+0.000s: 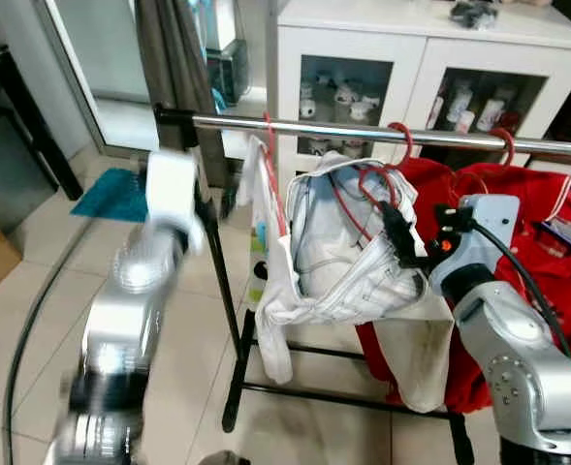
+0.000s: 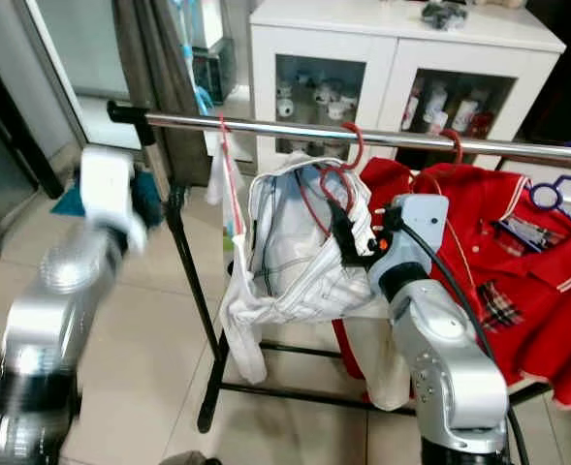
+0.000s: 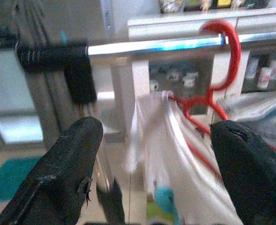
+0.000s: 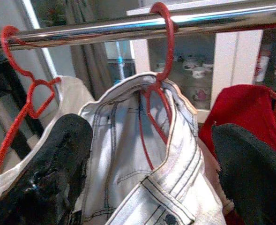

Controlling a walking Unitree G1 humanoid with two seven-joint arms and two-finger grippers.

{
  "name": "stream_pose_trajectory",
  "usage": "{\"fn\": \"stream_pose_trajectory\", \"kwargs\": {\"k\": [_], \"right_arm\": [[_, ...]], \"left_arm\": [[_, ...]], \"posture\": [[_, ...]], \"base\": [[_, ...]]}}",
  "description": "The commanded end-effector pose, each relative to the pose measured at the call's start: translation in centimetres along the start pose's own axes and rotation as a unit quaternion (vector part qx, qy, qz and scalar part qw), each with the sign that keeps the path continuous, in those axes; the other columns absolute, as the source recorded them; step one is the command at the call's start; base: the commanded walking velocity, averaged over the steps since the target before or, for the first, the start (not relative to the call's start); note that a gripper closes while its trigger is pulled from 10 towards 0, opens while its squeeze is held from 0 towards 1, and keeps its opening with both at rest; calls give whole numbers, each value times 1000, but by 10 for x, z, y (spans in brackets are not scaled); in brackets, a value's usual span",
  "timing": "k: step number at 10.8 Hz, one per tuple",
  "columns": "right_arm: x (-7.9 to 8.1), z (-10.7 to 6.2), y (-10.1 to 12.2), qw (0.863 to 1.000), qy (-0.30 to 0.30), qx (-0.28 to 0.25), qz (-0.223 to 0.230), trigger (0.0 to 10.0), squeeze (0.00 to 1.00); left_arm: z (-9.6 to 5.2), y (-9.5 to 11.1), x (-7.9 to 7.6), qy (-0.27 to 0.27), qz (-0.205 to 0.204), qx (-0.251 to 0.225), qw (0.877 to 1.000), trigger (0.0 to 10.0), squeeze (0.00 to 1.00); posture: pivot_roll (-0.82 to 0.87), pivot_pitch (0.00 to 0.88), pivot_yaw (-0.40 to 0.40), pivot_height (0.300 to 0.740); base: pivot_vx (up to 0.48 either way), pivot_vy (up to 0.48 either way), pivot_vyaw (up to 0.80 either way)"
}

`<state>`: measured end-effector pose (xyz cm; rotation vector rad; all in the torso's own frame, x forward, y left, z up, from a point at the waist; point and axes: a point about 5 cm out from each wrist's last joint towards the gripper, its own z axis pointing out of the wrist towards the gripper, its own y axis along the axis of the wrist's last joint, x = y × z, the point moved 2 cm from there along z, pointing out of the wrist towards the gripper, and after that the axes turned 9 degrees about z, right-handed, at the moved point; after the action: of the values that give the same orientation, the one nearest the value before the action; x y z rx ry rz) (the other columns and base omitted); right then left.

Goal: Hang hanger

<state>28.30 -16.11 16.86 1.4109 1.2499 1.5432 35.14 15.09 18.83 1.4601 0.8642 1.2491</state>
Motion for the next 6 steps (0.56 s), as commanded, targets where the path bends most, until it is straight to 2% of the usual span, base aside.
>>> {"fn": "stream_pose_trajectory", "kwargs": {"k": [1,2,3,4,5,6], "right_arm": [[-1,0,3,1000,9,0,6,10000,1000],[-3,0,2,1000,6,12,-15,10000,1000],[-3,1,2,999,5,20,-49,10000,1000],[0,0,13,994,6,-22,-106,10000,1000],[2,-3,14,993,6,-31,-115,10000,1000],[1,-5,20,986,-1,-71,-150,10000,1000]], "left_arm": [[4,1,1,-6,3,-10,1000,10000,1000],[11,6,6,-13,-15,-20,1000,10000,1000],[12,9,2,-69,-28,-25,997,10000,1000],[5,11,0,-86,-30,-38,995,10000,1000],[-1,7,5,-70,7,-31,997,10000,1000],[2,14,26,19,17,-46,999,10000,1000]], "posture": [[-38,0,4,740],[-47,0,12,740],[-53,0,23,740],[-54,0,29,740],[-52,0,37,740],[-41,0,31,740]], "base": [[0,0,0],[0,0,0],[0,0,0],[0,0,0],[0,0,0],[0,0,0]]}}
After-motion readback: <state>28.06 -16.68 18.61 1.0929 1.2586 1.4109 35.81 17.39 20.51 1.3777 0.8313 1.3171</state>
